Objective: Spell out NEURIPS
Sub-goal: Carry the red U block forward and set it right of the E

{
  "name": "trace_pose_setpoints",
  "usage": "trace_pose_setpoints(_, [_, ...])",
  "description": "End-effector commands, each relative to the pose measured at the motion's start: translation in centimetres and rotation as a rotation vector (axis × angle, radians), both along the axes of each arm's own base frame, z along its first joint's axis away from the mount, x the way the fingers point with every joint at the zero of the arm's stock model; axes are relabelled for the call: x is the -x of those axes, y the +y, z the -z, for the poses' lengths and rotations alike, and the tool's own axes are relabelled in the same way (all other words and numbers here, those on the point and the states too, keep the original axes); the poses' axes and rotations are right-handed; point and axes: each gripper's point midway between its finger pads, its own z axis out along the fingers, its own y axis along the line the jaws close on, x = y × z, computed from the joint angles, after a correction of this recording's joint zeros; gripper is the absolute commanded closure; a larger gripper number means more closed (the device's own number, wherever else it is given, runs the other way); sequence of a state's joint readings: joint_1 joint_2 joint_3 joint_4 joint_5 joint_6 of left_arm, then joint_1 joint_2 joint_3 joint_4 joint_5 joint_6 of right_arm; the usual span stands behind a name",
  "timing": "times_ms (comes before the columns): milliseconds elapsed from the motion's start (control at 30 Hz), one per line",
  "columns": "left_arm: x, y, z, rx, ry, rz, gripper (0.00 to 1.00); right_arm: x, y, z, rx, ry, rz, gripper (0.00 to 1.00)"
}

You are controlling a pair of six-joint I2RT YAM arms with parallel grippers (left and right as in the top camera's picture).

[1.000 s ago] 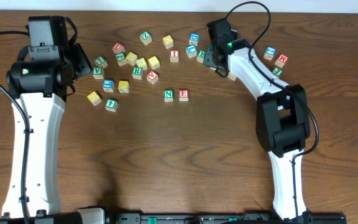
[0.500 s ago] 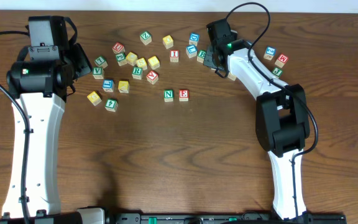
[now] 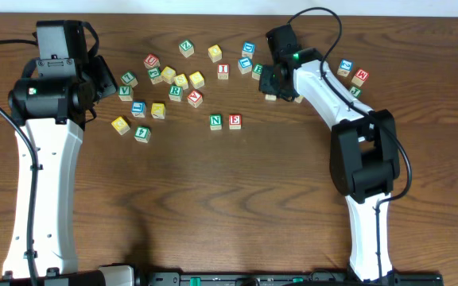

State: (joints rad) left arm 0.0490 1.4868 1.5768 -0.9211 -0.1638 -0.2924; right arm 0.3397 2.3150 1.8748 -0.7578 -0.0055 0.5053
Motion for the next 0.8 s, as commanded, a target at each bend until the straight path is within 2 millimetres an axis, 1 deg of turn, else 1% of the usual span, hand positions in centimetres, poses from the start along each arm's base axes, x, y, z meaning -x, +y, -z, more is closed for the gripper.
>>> trace_pose_setpoints(0, [0.2, 0.3, 1.0, -0.004, 0.03, -0.018, 0.34, 1.8, 1.8, -2.8, -0.088, 0.025, -0.122, 0.83])
trace_pose_setpoints(133, [0.2, 0.3, 1.0, -0.003, 0.029, -0.018, 0.34, 4.2, 2.3, -1.6, -0.058, 0.112, -0.166, 0.83])
trace_pose_setpoints(200, [0.2, 0.3, 1.0, -0.003, 0.029, -0.018, 0.34, 5.3, 3.0, -1.0, -0.043, 0.138, -0.2, 0.83])
trace_pose_setpoints(367, [0.2, 0.3, 1.0, -0.003, 0.029, -0.018, 0.34, 6.4, 4.7, -0.6, -0.023, 0.142, -0.242, 0.83])
trace_pose_setpoints(533, [0.2, 0.3, 1.0, -0.004, 0.029, -0.018, 0.34, 6.9, 4.9, -0.4, 0.06, 0.129, -0.251, 0.83])
trace_pose_setpoints(633, [0.2, 0.3, 1.0, -0.003, 0.029, -0.018, 0.34, 7.2, 5.3, -0.4, 0.072, 0.125, -0.262, 0.82])
trace_pose_setpoints(700, [0.2, 0.3, 1.0, -0.003, 0.029, -0.018, 0.34, 7.3, 5.6, -0.4, 0.073, 0.125, -0.269, 0.78])
trace_pose_setpoints(767, [0.2, 0.3, 1.0, -0.004, 0.029, -0.018, 0.34, 7.5, 5.8, -0.4, 0.074, 0.127, -0.274, 0.68])
